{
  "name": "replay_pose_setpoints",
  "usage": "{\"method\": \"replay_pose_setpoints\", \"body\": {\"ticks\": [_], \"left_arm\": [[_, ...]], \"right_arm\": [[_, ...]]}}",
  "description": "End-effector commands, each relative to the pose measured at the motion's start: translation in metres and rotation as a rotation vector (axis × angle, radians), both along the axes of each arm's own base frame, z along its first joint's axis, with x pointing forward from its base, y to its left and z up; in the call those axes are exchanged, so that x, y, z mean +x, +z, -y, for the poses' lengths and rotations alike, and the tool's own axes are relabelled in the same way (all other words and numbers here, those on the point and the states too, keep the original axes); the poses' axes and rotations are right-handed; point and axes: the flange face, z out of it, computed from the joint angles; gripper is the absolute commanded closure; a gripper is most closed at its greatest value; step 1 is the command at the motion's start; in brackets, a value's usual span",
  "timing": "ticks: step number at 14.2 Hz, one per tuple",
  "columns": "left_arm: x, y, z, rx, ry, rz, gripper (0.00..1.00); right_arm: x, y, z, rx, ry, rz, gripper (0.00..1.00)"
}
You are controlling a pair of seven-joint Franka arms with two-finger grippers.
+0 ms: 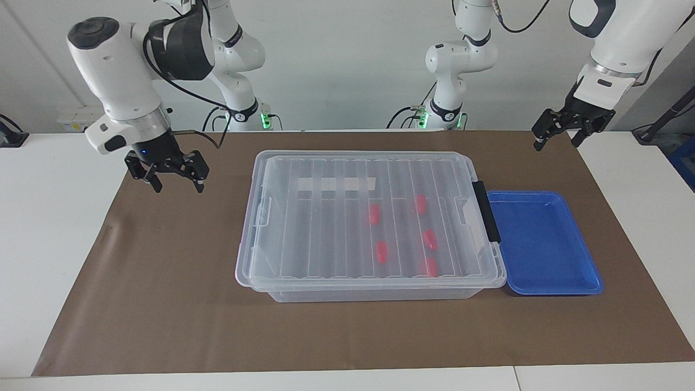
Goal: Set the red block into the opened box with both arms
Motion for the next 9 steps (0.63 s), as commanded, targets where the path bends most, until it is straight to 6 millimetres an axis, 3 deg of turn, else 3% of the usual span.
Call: {"method": "replay_pose_setpoints", "body": {"ticks": [1,4,9], "left_arm": [[-0.007,0.002,0.000,-0.021,-0.005,0.020,0.00],[-0.006,0.001,0.023,-0.021,-0.048,0.027,0.00],[-0.006,-0.002,0.025,-0.020,-0.054,0.030,0.00]], "right_arm": [[-0.015,0.025,0.013,-0.004,-0.030,-0.078,0.00],[-0.038,0.039,0.025,-0.017,0.009,-0.155,0.00],[-0.040,0.037,0.035,-0.011,0.044,-0.156,0.00]]}}
